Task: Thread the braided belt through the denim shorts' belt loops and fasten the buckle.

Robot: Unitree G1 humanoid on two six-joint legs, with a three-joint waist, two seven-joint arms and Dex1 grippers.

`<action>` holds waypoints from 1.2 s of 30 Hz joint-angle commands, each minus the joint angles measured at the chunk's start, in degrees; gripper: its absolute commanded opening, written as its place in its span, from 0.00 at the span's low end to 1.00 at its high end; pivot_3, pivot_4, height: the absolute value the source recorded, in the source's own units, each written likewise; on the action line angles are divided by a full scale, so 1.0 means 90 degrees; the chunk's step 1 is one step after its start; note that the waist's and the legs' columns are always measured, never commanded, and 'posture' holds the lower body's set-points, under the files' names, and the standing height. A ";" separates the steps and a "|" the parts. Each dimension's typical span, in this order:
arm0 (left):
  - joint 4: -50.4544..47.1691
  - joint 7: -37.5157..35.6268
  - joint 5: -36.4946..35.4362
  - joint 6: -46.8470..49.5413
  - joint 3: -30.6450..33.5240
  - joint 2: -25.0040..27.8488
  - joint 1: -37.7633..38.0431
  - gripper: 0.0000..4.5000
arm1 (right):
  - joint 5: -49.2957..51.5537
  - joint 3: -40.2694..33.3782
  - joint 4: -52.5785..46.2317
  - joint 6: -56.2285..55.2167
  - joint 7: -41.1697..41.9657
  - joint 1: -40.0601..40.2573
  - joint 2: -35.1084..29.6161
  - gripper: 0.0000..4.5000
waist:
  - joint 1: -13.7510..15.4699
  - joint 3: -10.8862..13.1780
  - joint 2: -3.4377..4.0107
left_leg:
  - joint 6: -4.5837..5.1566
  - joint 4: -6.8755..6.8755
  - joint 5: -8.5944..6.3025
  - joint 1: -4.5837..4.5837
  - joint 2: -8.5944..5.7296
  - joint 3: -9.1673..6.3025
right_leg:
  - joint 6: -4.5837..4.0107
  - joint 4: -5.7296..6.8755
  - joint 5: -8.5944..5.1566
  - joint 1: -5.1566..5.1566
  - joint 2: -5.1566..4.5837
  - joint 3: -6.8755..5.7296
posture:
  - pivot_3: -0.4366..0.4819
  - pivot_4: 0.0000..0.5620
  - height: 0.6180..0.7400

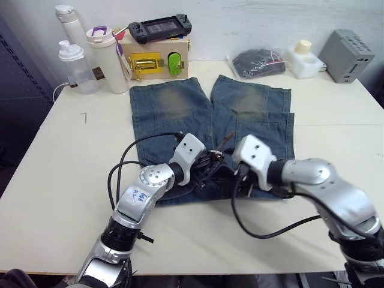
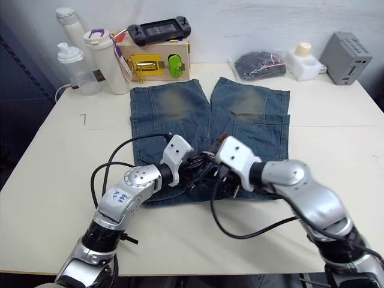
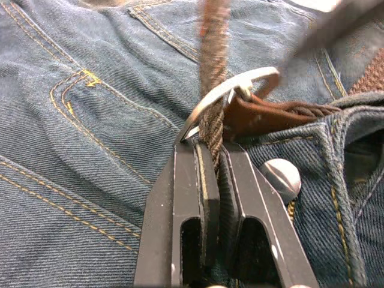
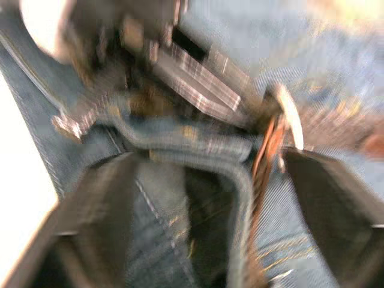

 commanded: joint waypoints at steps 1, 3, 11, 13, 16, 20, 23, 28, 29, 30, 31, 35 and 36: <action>-0.0041 -0.0102 0.0207 -0.0317 -0.0167 0.0006 -0.0052 0.00 | 0.0271 -0.0830 0.0309 -0.0615 0.0564 -0.0279 -0.0401 1.00 | -0.0002 0.0002 -0.0003 | 0.0001 0.0000 0.0000 -0.0001 0.0000 0.0002 | 0.0003 -0.0003 0.0002 0.0000 0.0000 0.0000 | 0.48 0.27 0.22; -0.0014 -0.0129 0.0318 -0.0434 -0.0216 0.0018 -0.0079 0.00 | 0.0346 -0.1044 0.0609 -0.0961 0.0721 -0.0483 -0.0438 1.00 | -0.0003 0.0005 -0.0008 | 0.0002 0.0000 0.0001 -0.0001 0.0001 0.0002 | 0.0005 -0.0005 0.0003 0.0001 -0.0001 -0.0002 | 0.48 0.27 0.22; 0.0106 -0.0232 0.1002 -0.1225 -0.0447 0.0304 -0.0218 0.00 | -0.2942 0.0864 0.2476 -0.5511 0.0840 -0.0846 -0.1034 1.00 | -0.0027 0.0011 -0.0017 | 0.0000 -0.0003 0.0002 -0.0004 0.0001 0.0006 | 0.0006 -0.0006 0.0003 -0.0006 -0.0004 -0.0003 | 0.48 0.27 0.22; 0.0105 -0.0261 0.1158 -0.1383 -0.0477 0.0395 -0.0227 0.00 | -0.3300 0.1070 0.2839 -0.6136 0.0792 -0.1017 -0.0910 1.00 | -0.0036 0.0013 -0.0016 | 0.0000 -0.0003 0.0002 -0.0008 0.0001 0.0008 | 0.0006 -0.0004 0.0003 -0.0012 -0.0005 -0.0002 | 0.48 0.27 0.22; 0.0094 -0.0297 0.1344 -0.1524 -0.0521 0.0439 -0.0214 0.00 | -0.3639 0.1207 0.3249 -0.6676 0.0797 -0.1156 -0.0791 1.00 | -0.0039 0.0016 -0.0014 | -0.0001 -0.0002 0.0003 -0.0015 0.0001 0.0008 | 0.0006 0.0002 0.0003 -0.0020 -0.0004 -0.0004 | 0.48 0.27 0.22; 0.0052 -0.0343 0.1531 -0.1598 -0.0544 0.0444 -0.0159 0.00 | -0.3815 0.1227 0.3524 -0.6944 0.0853 -0.1211 -0.0629 0.88 | -0.0036 0.0016 -0.0014 | -0.0001 -0.0001 0.0003 -0.0015 0.0001 0.0005 | 0.0006 0.0008 0.0003 -0.0021 -0.0002 -0.0006 | 0.48 0.27 0.22; 0.0034 -0.0363 0.1592 -0.1618 -0.0526 0.0419 -0.0122 0.00 | -0.3875 0.1188 0.3598 -0.6935 0.0932 -0.1207 -0.0536 0.62 | -0.0036 0.0016 -0.0014 | -0.0001 0.0000 0.0003 -0.0016 0.0001 0.0006 | 0.0006 0.0009 0.0003 -0.0021 -0.0001 -0.0005 | 0.48 0.27 0.22; 0.0025 -0.0381 0.1691 -0.1702 -0.0478 0.0402 -0.0086 0.00 | -0.3828 0.1096 0.3487 -0.6755 0.1071 -0.1109 -0.0475 0.11 | -0.0036 0.0016 -0.0014 | -0.0001 0.0002 0.0003 -0.0016 0.0001 0.0004 | 0.0006 0.0012 0.0003 -0.0022 0.0001 -0.0005 | 0.48 0.27 0.22; 0.0019 -0.0387 0.1684 -0.1723 -0.0464 0.0390 -0.0080 0.00 | -0.3824 0.1085 0.3468 -0.6727 0.1085 -0.1095 -0.0471 0.02 | -0.0036 0.0016 -0.0014 | -0.0001 0.0002 0.0003 -0.0016 0.0001 0.0004 | 0.0006 0.0012 0.0003 -0.0022 0.0001 -0.0005 | 0.48 0.27 0.22; 0.0012 -0.0391 0.1680 -0.1739 -0.0448 0.0384 -0.0075 0.00 | -0.3817 0.1073 0.3447 -0.6706 0.1092 -0.1079 -0.0463 0.02 | -0.0036 0.0016 -0.0014 | -0.0001 0.0002 0.0003 -0.0016 0.0000 0.0004 | 0.0006 0.0012 0.0003 -0.0022 0.0000 -0.0005 | 0.48 0.27 0.22; -0.0046 -0.0433 0.1616 -0.1792 -0.0390 0.0399 -0.0034 0.00 | -0.3803 0.1052 0.3408 -0.6664 0.1093 -0.1054 -0.0453 0.02 | -0.0036 0.0016 -0.0014 | -0.0001 0.0002 0.0003 -0.0016 0.0001 0.0004 | 0.0006 0.0012 0.0003 -0.0022 0.0000 -0.0005 | 0.48 0.27 0.22; -0.0537 -0.0829 0.0899 -0.1583 0.0128 0.0400 0.0244 0.19 | -0.3732 0.0960 0.3231 -0.6421 0.1094 -0.0948 -0.0405 0.00 | -0.0048 0.0016 -0.0014 | -0.0001 0.0001 0.0002 -0.0016 0.0001 0.0004 | 0.0006 0.0015 0.0003 -0.0025 0.0000 -0.0005 | 0.48 0.27 0.22; -0.0749 -0.0979 0.0567 -0.1368 0.0396 0.0420 0.0342 0.24 | -0.3705 0.0925 0.3174 -0.6328 0.1088 -0.0909 -0.0390 0.00 | -0.0051 0.0016 -0.0013 | -0.0001 0.0001 0.0002 -0.0017 0.0001 0.0004 | 0.0006 0.0020 0.0003 -0.0029 0.0000 -0.0005 | 0.48 0.27 0.22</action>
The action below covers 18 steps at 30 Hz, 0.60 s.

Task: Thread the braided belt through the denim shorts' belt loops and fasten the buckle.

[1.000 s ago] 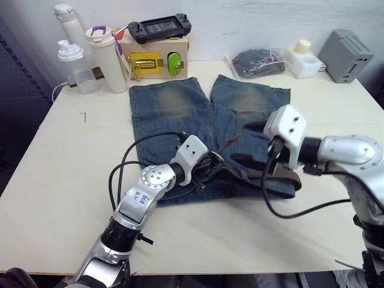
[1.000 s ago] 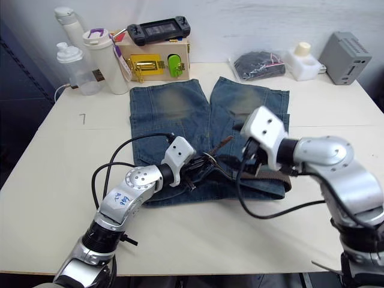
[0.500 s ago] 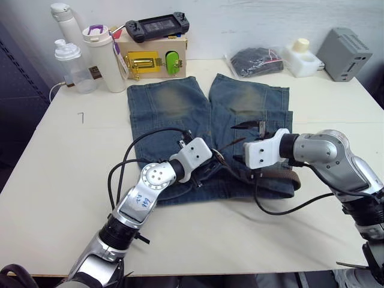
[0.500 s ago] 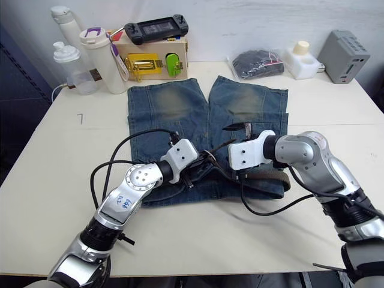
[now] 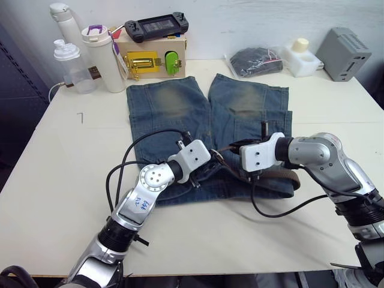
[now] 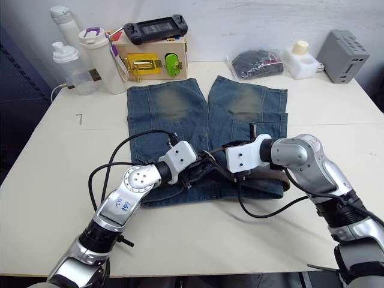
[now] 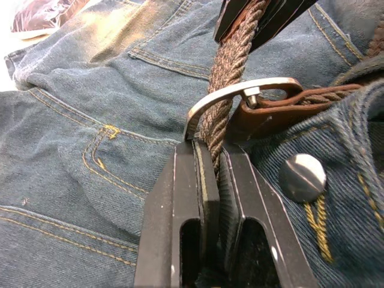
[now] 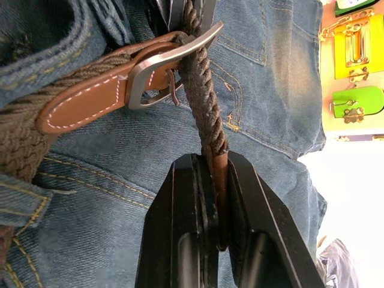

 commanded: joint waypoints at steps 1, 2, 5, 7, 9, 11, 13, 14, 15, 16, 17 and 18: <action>-0.1026 -0.0552 -0.1184 0.0567 0.0922 0.0041 0.0256 0.34 | 0.0129 -0.0347 -0.0337 0.0299 -0.0014 0.0063 0.0028 0.00 | -0.0004 0.0000 0.0001 | 0.0000 0.0000 0.0000 -0.0001 0.0000 0.0000 | 0.0000 0.0000 0.0000 -0.0002 0.0000 0.0001 | 0.48 0.27 0.22; -0.1202 -0.0689 -0.1531 0.0843 0.1173 0.0088 0.0326 0.42 | 0.0131 -0.0366 -0.0375 0.0362 -0.0025 0.0086 0.0036 0.00 | -0.0001 0.0000 0.0001 | 0.0000 0.0000 0.0000 -0.0002 0.0000 0.0000 | 0.0000 0.0004 0.0000 -0.0003 -0.0001 0.0001 | 0.48 0.27 0.22; -0.1501 -0.1269 -0.2890 0.1534 0.2352 0.0438 0.0572 0.70 | 0.0131 -0.0450 -0.0477 0.0575 -0.0094 0.0178 0.0077 0.00 | -0.0008 0.0001 0.0003 | -0.0002 0.0001 0.0001 -0.0001 0.0001 -0.0003 | 0.0000 0.0004 0.0000 -0.0002 0.0000 0.0001 | 0.48 0.27 0.22; -0.1326 -0.1613 -0.3368 0.1655 0.2948 0.0793 0.0705 0.70 | 0.0114 -0.0509 -0.0531 0.0676 -0.0139 0.0247 0.0113 0.00 | -0.0016 0.0001 0.0003 | -0.0003 0.0001 0.0001 0.0000 0.0002 -0.0005 | -0.0001 0.0004 0.0000 -0.0003 0.0000 0.0001 | 0.48 0.27 0.22; -0.0834 -0.1674 -0.3331 0.1597 0.3158 0.1109 0.0672 0.64 | 0.0101 -0.0554 -0.0570 0.0708 -0.0195 0.0315 0.0149 0.00 | -0.0011 0.0002 0.0004 | -0.0004 0.0001 0.0001 0.0002 0.0003 -0.0006 | -0.0001 0.0005 -0.0001 -0.0002 0.0000 0.0001 | 0.48 0.27 0.22; -0.0324 -0.1624 -0.3178 0.1412 0.3175 0.1254 0.0558 0.51 | 0.0088 -0.0580 -0.0588 0.0697 -0.0255 0.0374 0.0177 0.00 | 0.0015 0.0002 0.0004 | -0.0003 0.0007 0.0001 0.0001 0.0002 -0.0005 | -0.0001 0.0004 -0.0001 0.0001 -0.0001 0.0001 | 0.48 0.27 0.22; 0.0159 -0.1673 -0.2891 0.1037 0.2975 0.1379 0.0457 0.31 | 0.0083 -0.0596 -0.0588 0.0694 -0.0302 0.0415 0.0195 0.00 | 0.0033 0.0002 0.0004 | -0.0003 0.0016 0.0001 -0.0001 -0.0002 -0.0009 | -0.0002 0.0005 -0.0001 0.0006 -0.0002 0.0002 | 0.48 0.27 0.22; 0.0410 -0.1681 -0.2748 0.0880 0.2855 0.1410 0.0384 0.21 | 0.0086 -0.0611 -0.0586 0.0700 -0.0327 0.0431 0.0201 0.00 | 0.0033 0.0002 0.0004 | -0.0003 0.0018 0.0001 -0.0002 -0.0003 -0.0009 | -0.0002 0.0005 -0.0001 0.0006 -0.0003 0.0002 | 0.48 0.27 0.22; 0.0646 -0.1690 -0.2606 0.0741 0.2703 0.1425 0.0284 0.13 | 0.0091 -0.0637 -0.0594 0.0704 -0.0351 0.0453 0.0194 0.00 | 0.0031 0.0002 0.0004 | -0.0003 0.0018 0.0001 -0.0003 -0.0004 -0.0009 | -0.0001 0.0005 -0.0001 0.0006 -0.0003 0.0001 | 0.48 0.27 0.22; 0.0883 -0.1730 -0.2446 0.0583 0.2516 0.1436 0.0187 0.01 | 0.0106 -0.0685 -0.0602 0.0708 -0.0376 0.0481 0.0183 0.00 | 0.0029 0.0002 0.0004 | -0.0003 0.0018 0.0001 -0.0005 -0.0004 -0.0009 | -0.0001 0.0005 -0.0001 0.0005 -0.0004 0.0001 | 0.48 0.27 0.22; 0.1040 -0.1760 -0.2346 0.0474 0.2394 0.1441 0.0121 0.01 | 0.0114 -0.0720 -0.0611 0.0709 -0.0390 0.0503 0.0176 0.00 | 0.0026 0.0002 0.0004 | -0.0003 0.0018 0.0001 -0.0005 -0.0004 -0.0010 | -0.0002 0.0006 0.0000 0.0005 -0.0004 0.0001 | 0.48 0.27 0.22; 0.1189 -0.1799 -0.2216 0.0336 0.2250 0.1457 0.0073 0.01 | 0.0131 -0.0772 -0.0624 0.0712 -0.0405 0.0526 0.0166 0.00 | 0.0014 0.0002 0.0003 | -0.0003 0.0018 0.0001 -0.0005 -0.0004 -0.0009 | -0.0002 0.0007 0.0000 0.0004 -0.0004 0.0000 | 0.48 0.27 0.22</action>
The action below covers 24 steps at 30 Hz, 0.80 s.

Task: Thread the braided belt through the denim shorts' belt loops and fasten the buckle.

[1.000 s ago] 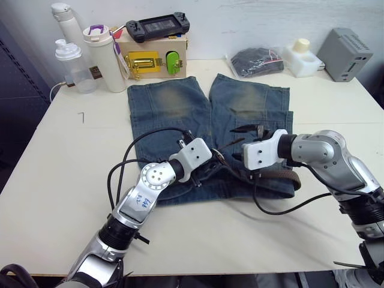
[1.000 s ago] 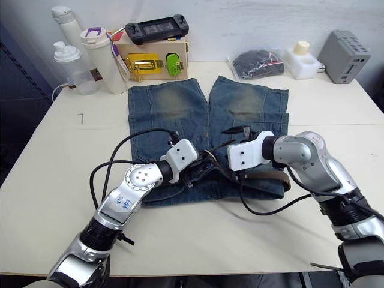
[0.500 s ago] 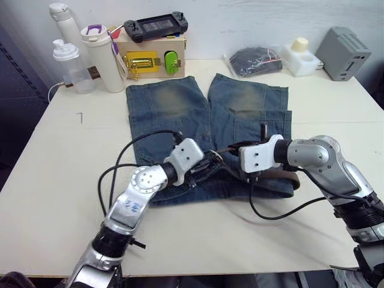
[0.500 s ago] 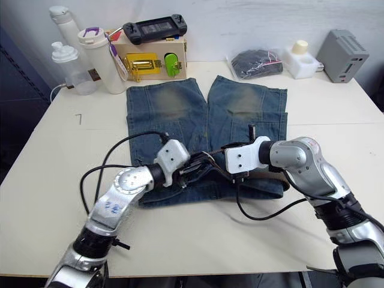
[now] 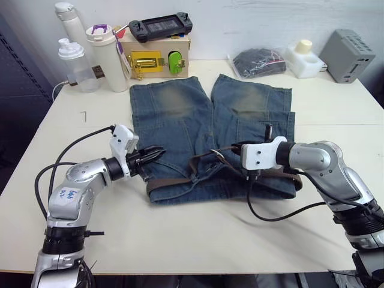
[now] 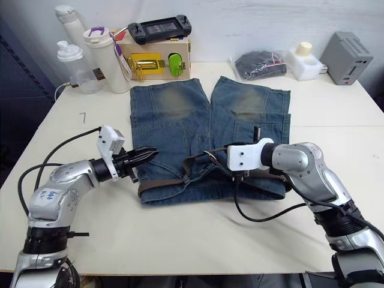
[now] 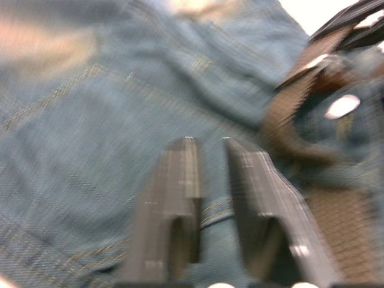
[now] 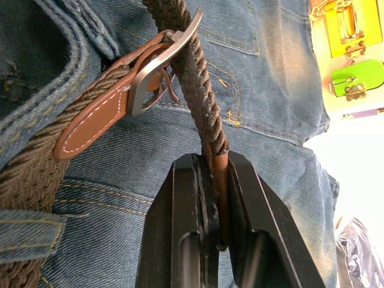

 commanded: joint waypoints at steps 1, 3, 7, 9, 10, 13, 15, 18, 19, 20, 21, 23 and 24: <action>0.0454 -0.0185 0.0490 -0.0593 -0.0528 0.0088 -0.0238 0.01 | 0.0124 -0.0411 -0.0254 -0.0022 -0.0119 0.0015 -0.0074 0.00 | -0.0019 0.0000 0.0000 | 0.0000 -0.0001 0.0000 0.0000 0.0000 0.0001 | 0.0000 0.0000 0.0000 -0.0001 0.0000 0.0000 | 0.48 0.27 0.22; 0.0843 -0.0209 0.0813 -0.0795 -0.0853 0.0115 -0.0283 0.01 | 0.0343 -0.0713 -0.0287 -0.0032 -0.0079 0.0029 -0.0197 0.00 | -0.0026 0.0000 0.0000 | 0.0000 -0.0004 0.0000 0.0001 0.0000 0.0000 | 0.0000 0.0006 0.0000 -0.0004 0.0000 0.0000 | 0.48 0.27 0.22; 0.1087 -0.0360 0.1206 -0.1211 -0.1216 0.0252 -0.0156 0.01 | 0.1353 -0.1603 -0.0498 0.0392 0.0220 0.0186 -0.0371 0.00 | -0.0030 0.0000 0.0001 | 0.0000 -0.0007 0.0000 0.0000 0.0001 0.0002 | 0.0000 0.0013 0.0000 -0.0011 -0.0001 0.0000 | 0.48 0.27 0.22; 0.1075 -0.0394 0.1149 -0.1253 -0.1193 0.0238 -0.0127 0.01 | 0.1827 -0.2163 -0.0390 0.0611 0.0420 0.0296 -0.0594 0.00 | -0.0023 0.0000 0.0001 | -0.0001 -0.0006 0.0000 0.0000 0.0001 0.0002 | 0.0000 0.0011 0.0000 -0.0008 -0.0002 -0.0001 | 0.48 0.27 0.22; 0.1091 -0.0402 0.1130 -0.1282 -0.1180 0.0228 -0.0124 0.01 | 0.1980 -0.2376 -0.0304 0.0655 0.0467 0.0308 -0.0697 0.00 | -0.0023 0.0000 0.0001 | 0.0000 -0.0006 0.0000 0.0000 0.0001 0.0002 | 0.0000 0.0010 0.0000 -0.0007 -0.0002 0.0000 | 0.48 0.27 0.22; 0.1144 -0.0412 0.1111 -0.1365 -0.1156 0.0208 -0.0126 0.01 | 0.2238 -0.2537 -0.0325 0.0745 0.0486 0.0256 -0.0788 0.00 | -0.0024 0.0000 0.0002 | 0.0000 -0.0005 0.0000 0.0001 0.0001 0.0002 | 0.0000 0.0009 0.0000 -0.0005 -0.0002 -0.0001 | 0.48 0.27 0.22; 0.1174 -0.0413 0.1072 -0.1403 -0.1106 0.0185 -0.0155 0.01 | 0.2389 -0.2433 -0.0569 0.0859 0.0474 0.0191 -0.0706 0.00 | -0.0024 0.0000 0.0002 | 0.0000 -0.0005 0.0000 0.0002 0.0001 0.0002 | 0.0000 0.0008 0.0000 -0.0004 -0.0003 0.0000 | 0.48 0.27 0.22; 0.1153 -0.0399 0.0964 -0.1477 -0.0952 0.0141 -0.0263 0.01 | 0.1941 -0.1888 -0.0903 0.0515 0.0579 0.0367 -0.0790 0.00 | -0.0026 0.0001 0.0003 | 0.0000 -0.0006 0.0000 0.0002 0.0001 0.0003 | 0.0000 0.0006 0.0000 -0.0005 -0.0006 -0.0001 | 0.48 0.27 0.22; 0.1045 -0.0415 0.0864 -0.1442 -0.0864 0.0128 -0.0308 0.01 | 0.1803 -0.1710 -0.0998 0.0448 0.0572 0.0362 -0.0761 0.00 | -0.0027 0.0001 0.0003 | 0.0000 -0.0006 0.0000 0.0002 0.0001 0.0002 | 0.0000 0.0007 0.0000 -0.0004 -0.0005 -0.0001 | 0.48 0.27 0.22; 0.0934 -0.0435 0.0765 -0.1396 -0.0780 0.0119 -0.0349 0.01 | 0.1696 -0.1567 -0.1071 0.0423 0.0543 0.0318 -0.0704 0.00 | -0.0027 0.0001 0.0003 | 0.0000 -0.0006 0.0000 0.0002 0.0001 0.0002 | 0.0000 0.0006 0.0000 -0.0005 -0.0005 -0.0001 | 0.48 0.27 0.22; 0.0826 -0.0452 0.0664 -0.1322 -0.0700 0.0117 -0.0399 0.01 | 0.1588 -0.1425 -0.1126 0.0395 0.0523 0.0261 -0.0658 0.00 | -0.0029 0.0001 0.0003 | 0.0000 -0.0006 0.0000 0.0002 0.0002 0.0002 | 0.0000 0.0007 0.0000 -0.0005 -0.0004 -0.0002 | 0.48 0.27 0.22; 0.0628 -0.0464 0.0518 -0.1224 -0.0592 0.0125 -0.0502 0.01 | 0.1343 -0.1168 -0.1160 0.0303 0.0464 0.0143 -0.0585 0.00 | -0.0034 0.0002 0.0003 | 0.0000 -0.0006 0.0000 0.0000 0.0002 0.0001 | 0.0000 0.0007 0.0000 -0.0007 -0.0004 -0.0001 | 0.48 0.27 0.22; 0.0474 -0.0468 0.0425 -0.1177 -0.0528 0.0123 -0.0591 0.01 | 0.1196 -0.1019 -0.1156 0.0267 0.0389 0.0045 -0.0493 0.00 | -0.0035 0.0002 0.0003 | 0.0000 -0.0005 0.0000 0.0000 0.0002 0.0002 | 0.0001 0.0007 0.0000 -0.0007 -0.0004 -0.0001 | 0.48 0.27 0.22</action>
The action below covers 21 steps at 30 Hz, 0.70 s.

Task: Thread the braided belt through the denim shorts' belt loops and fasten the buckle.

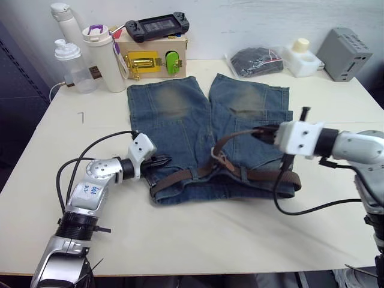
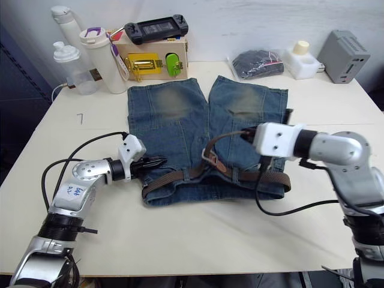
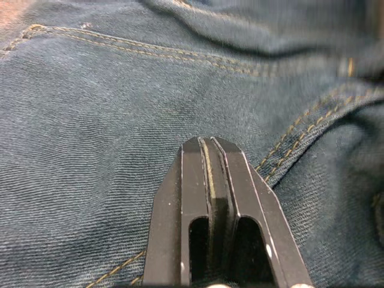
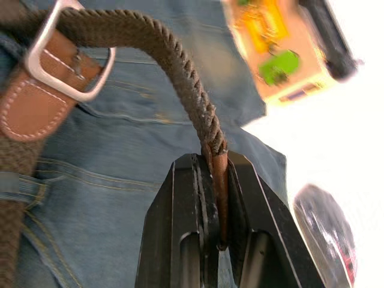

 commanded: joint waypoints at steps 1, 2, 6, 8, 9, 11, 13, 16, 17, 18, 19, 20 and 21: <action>-0.0668 -0.0048 -0.0404 0.0129 0.0334 -0.0009 -0.0341 0.01 | -0.0416 0.0302 -0.0232 -0.0217 -0.0249 -0.0364 0.0214 0.00 | -0.0003 0.0000 0.0000 | 0.0000 0.0001 0.0000 -0.0001 0.0000 0.0000 | 0.0000 0.0000 0.0000 -0.0001 0.0000 0.0000 | 0.48 0.27 0.22; -0.0776 -0.0054 -0.0487 0.0185 0.0376 -0.0019 -0.0392 0.01 | -0.0499 0.0377 -0.0219 -0.0220 -0.0306 -0.0431 0.0287 0.00 | -0.0004 0.0000 0.0000 | 0.0000 0.0001 0.0000 -0.0001 0.0000 0.0000 | 0.0000 0.0000 0.0000 -0.0001 0.0000 -0.0001 | 0.48 0.27 0.22; -0.1745 -0.0198 -0.1294 0.0711 0.0477 -0.0203 -0.0575 0.01 | -0.0693 0.0551 -0.0182 -0.0209 -0.0389 -0.0601 0.0465 0.00 | 0.0001 0.0000 0.0000 | 0.0000 0.0002 0.0000 -0.0002 0.0000 -0.0002 | 0.0000 0.0000 0.0000 0.0000 0.0000 -0.0002 | 0.48 0.27 0.22; -0.2126 -0.0208 -0.1580 0.0893 0.0403 -0.0352 -0.0597 0.01 | -0.0731 0.0579 -0.0170 -0.0219 -0.0404 -0.0623 0.0501 0.00 | -0.0005 0.0000 0.0000 | 0.0000 0.0001 0.0000 -0.0002 -0.0001 -0.0003 | 0.0000 -0.0001 0.0000 0.0001 0.0001 -0.0001 | 0.48 0.27 0.22; -0.2248 -0.0163 -0.1583 0.0941 0.0287 -0.0420 -0.0606 0.01 | -0.0749 0.0587 -0.0161 -0.0225 -0.0406 -0.0626 0.0515 0.00 | -0.0005 0.0000 0.0000 | 0.0000 0.0000 0.0000 -0.0002 -0.0001 -0.0003 | 0.0000 -0.0001 0.0000 0.0001 0.0001 -0.0001 | 0.48 0.27 0.22; -0.2318 -0.0036 -0.1432 0.0939 0.0073 -0.0525 -0.0618 0.01 | -0.0781 0.0605 -0.0152 -0.0230 -0.0406 -0.0632 0.0541 0.00 | -0.0005 0.0000 0.0000 | 0.0001 0.0001 0.0000 -0.0002 -0.0001 -0.0002 | 0.0000 0.0000 0.0000 0.0002 0.0001 -0.0001 | 0.48 0.27 0.22; -0.2190 0.0190 -0.1293 0.0872 0.0007 -0.0693 -0.0668 0.08 | -0.0815 0.0624 -0.0140 -0.0242 -0.0402 -0.0627 0.0551 0.00 | -0.0003 0.0000 0.0000 | 0.0000 0.0002 0.0000 -0.0001 0.0000 -0.0001 | 0.0000 0.0001 0.0000 0.0002 0.0001 -0.0002 | 0.48 0.27 0.22; -0.2103 0.0218 -0.1148 0.0764 -0.0154 -0.0750 -0.0706 0.30 | -0.0835 0.0638 -0.0144 -0.0234 -0.0384 -0.0628 0.0559 0.00 | -0.0008 0.0000 0.0000 | 0.0000 0.0001 0.0000 -0.0001 0.0000 -0.0001 | 0.0000 0.0001 0.0000 0.0001 0.0002 -0.0002 | 0.48 0.27 0.22; -0.2046 0.0248 -0.1036 0.0688 -0.0222 -0.0763 -0.0724 0.36 | -0.0833 0.0638 -0.0145 -0.0232 -0.0380 -0.0631 0.0563 0.00 | -0.0012 0.0000 0.0000 | 0.0000 -0.0001 0.0000 -0.0001 0.0000 -0.0001 | 0.0000 0.0001 0.0000 0.0001 0.0002 -0.0002 | 0.48 0.27 0.22; -0.1976 0.0264 -0.0915 0.0602 -0.0296 -0.0763 -0.0740 0.46 | -0.0832 0.0641 -0.0144 -0.0235 -0.0378 -0.0636 0.0567 0.00 | -0.0011 0.0000 0.0000 | 0.0000 -0.0002 0.0000 -0.0001 0.0000 -0.0001 | 0.0000 0.0001 0.0000 0.0000 0.0002 -0.0002 | 0.48 0.27 0.22; -0.1902 0.0244 -0.0780 0.0478 -0.0400 -0.0757 -0.0748 0.55 | -0.0826 0.0644 -0.0144 -0.0232 -0.0374 -0.0644 0.0574 0.00 | -0.0006 0.0000 0.0000 | 0.0000 -0.0002 0.0000 -0.0001 0.0000 -0.0001 | 0.0000 0.0002 0.0000 0.0000 0.0002 -0.0002 | 0.48 0.27 0.22; -0.1840 0.0233 -0.0688 0.0376 -0.0477 -0.0775 -0.0761 0.65 | -0.0827 0.0648 -0.0142 -0.0235 -0.0371 -0.0648 0.0577 0.00 | -0.0004 0.0001 0.0000 | 0.0000 -0.0001 0.0000 -0.0001 0.0000 -0.0001 | 0.0000 0.0001 0.0000 0.0000 0.0002 -0.0002 | 0.48 0.27 0.22; -0.1799 0.0217 -0.0630 0.0302 -0.0523 -0.0788 -0.0767 0.73 | -0.0830 0.0652 -0.0140 -0.0234 -0.0368 -0.0654 0.0581 0.00 | -0.0001 0.0000 0.0000 | 0.0000 0.0000 0.0000 -0.0001 0.0000 -0.0001 | 0.0000 0.0001 0.0000 0.0001 0.0002 -0.0002 | 0.48 0.27 0.22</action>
